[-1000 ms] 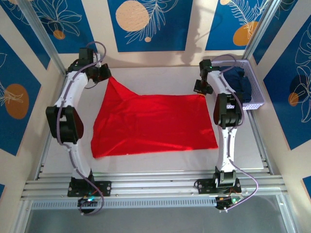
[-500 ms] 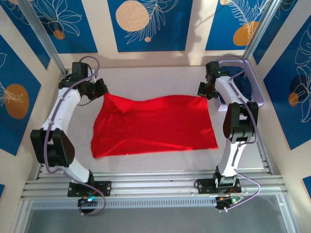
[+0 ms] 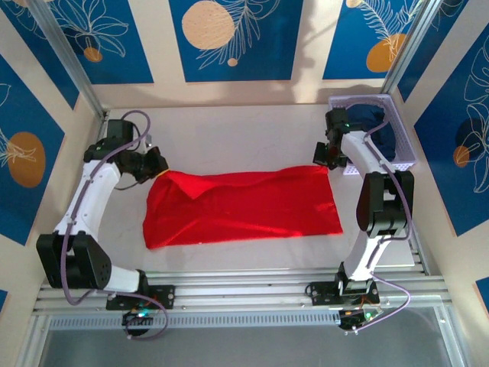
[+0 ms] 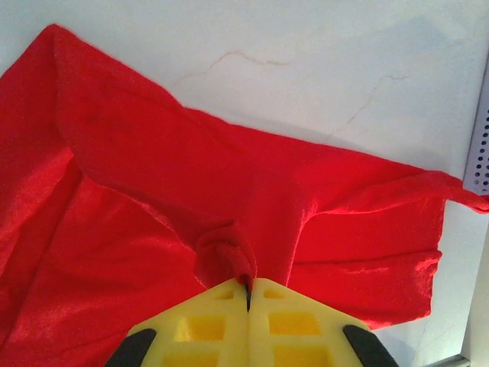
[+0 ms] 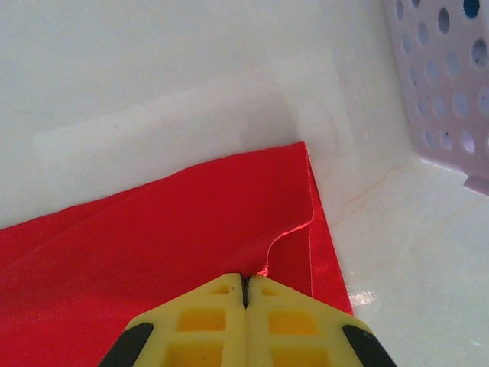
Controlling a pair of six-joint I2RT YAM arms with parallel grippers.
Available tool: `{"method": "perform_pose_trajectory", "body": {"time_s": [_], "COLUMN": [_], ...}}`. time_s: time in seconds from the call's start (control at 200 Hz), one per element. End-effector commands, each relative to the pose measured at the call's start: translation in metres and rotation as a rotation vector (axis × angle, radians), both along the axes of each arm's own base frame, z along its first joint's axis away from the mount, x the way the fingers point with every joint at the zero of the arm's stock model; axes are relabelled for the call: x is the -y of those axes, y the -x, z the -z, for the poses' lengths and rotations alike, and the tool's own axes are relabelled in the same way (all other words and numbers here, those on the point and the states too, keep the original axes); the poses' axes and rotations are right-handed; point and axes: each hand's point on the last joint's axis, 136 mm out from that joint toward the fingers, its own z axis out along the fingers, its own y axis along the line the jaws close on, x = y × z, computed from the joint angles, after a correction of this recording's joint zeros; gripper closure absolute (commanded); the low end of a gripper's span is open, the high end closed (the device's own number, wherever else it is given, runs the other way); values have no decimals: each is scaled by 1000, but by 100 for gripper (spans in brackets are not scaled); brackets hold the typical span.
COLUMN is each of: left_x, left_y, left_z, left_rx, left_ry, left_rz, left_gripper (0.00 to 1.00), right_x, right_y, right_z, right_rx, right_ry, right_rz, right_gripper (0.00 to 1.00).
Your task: Fold the inside-out t-shirt
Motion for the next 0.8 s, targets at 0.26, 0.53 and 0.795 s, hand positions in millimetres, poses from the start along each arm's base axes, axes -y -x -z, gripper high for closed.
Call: {"method": "perform_pose_trajectory", "body": {"time_s": [0.26, 0.53, 0.795], "left_x": [-10, -11, -12], "left_y": [40, 54, 67], "left_z": [17, 26, 26], "left_rx": [-87, -123, -141], "left_ry": [23, 19, 20], "left_rz": [-6, -1, 0], "left_gripper": [100, 100, 100], "right_x": [12, 13, 16], "right_y": [36, 49, 61], "right_z": [12, 20, 25], "right_rx": [-86, -130, -163], "right_ry": [63, 89, 118], "right_rz": [-8, -18, -24], "right_gripper": [100, 100, 100]}}
